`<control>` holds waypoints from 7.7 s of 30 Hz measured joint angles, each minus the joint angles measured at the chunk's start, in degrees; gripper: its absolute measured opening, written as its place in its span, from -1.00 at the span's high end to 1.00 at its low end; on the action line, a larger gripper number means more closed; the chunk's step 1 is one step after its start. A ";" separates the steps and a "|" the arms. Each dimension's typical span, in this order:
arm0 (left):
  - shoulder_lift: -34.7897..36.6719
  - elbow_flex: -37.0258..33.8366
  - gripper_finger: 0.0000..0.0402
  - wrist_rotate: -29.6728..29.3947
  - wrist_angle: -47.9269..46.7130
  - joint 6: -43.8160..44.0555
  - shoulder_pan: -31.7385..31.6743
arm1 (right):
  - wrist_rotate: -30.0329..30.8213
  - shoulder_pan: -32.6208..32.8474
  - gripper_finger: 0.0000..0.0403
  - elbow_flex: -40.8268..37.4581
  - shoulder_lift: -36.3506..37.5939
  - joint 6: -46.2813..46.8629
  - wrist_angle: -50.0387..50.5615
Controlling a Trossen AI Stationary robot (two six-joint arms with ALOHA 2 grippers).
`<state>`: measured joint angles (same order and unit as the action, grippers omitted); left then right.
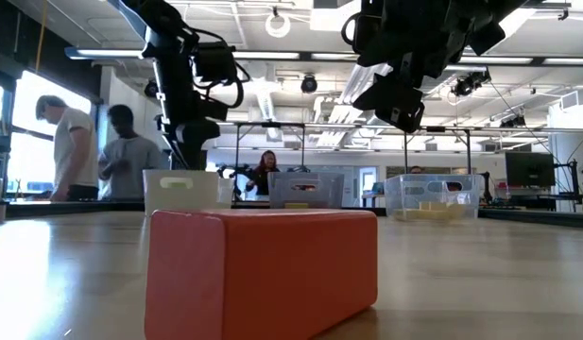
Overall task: Sort & place blocks by color
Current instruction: Put the orange block into the black bin
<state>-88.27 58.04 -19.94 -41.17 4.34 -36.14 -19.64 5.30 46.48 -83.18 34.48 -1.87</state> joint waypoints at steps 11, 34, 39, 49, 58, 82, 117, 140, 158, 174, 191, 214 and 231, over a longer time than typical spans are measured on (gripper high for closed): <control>4.10 3.26 0.15 0.04 -3.22 -2.95 1.68 | 0.00 0.00 0.04 0.02 0.00 -0.02 0.00; 18.40 4.17 0.15 3.66 -21.91 24.31 25.02 | 0.02 0.00 0.04 0.02 0.00 -1.55 0.00; 18.38 4.15 0.15 3.62 -27.74 32.22 32.01 | 0.02 0.00 0.04 0.02 0.00 -2.55 0.00; 18.36 3.03 0.15 3.56 -31.06 47.43 46.67 | 0.02 0.00 0.04 0.02 0.00 -3.45 0.11; 18.36 2.67 0.15 3.43 -31.10 66.81 58.52 | 0.02 0.00 0.04 0.02 0.00 -3.45 0.13; 9.39 2.64 0.15 12.26 -31.01 108.67 81.43 | 0.04 0.00 0.04 0.02 0.02 -4.94 2.24; -4.89 2.64 0.15 16.86 -24.40 123.65 86.13 | 2.75 0.00 0.04 0.02 0.02 -4.76 3.48; -9.81 2.64 0.15 15.85 -22.80 125.57 86.05 | 2.75 1.13 0.04 0.02 0.02 -3.41 3.87; -13.07 2.67 0.15 16.34 -24.58 123.98 86.12 | 2.75 3.13 0.04 0.02 0.02 -3.41 3.87; -13.73 2.71 0.37 17.68 -23.10 119.01 85.66 | 2.78 3.13 0.04 0.02 0.02 -1.92 3.85; -11.55 2.64 0.53 10.08 -23.54 114.81 85.59 | 2.78 3.13 0.04 0.02 0.02 -1.95 3.82; 4.13 2.64 0.53 -7.94 -24.75 86.58 70.44 | 2.54 3.13 0.04 0.02 0.02 -3.87 3.80; 9.16 2.69 0.53 -7.02 -9.05 48.06 49.73 | 2.54 3.11 0.04 0.00 0.02 -7.46 -3.12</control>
<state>-79.11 60.73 -26.96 -50.22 52.40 13.59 -17.10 8.41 46.48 -83.15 27.02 -4.99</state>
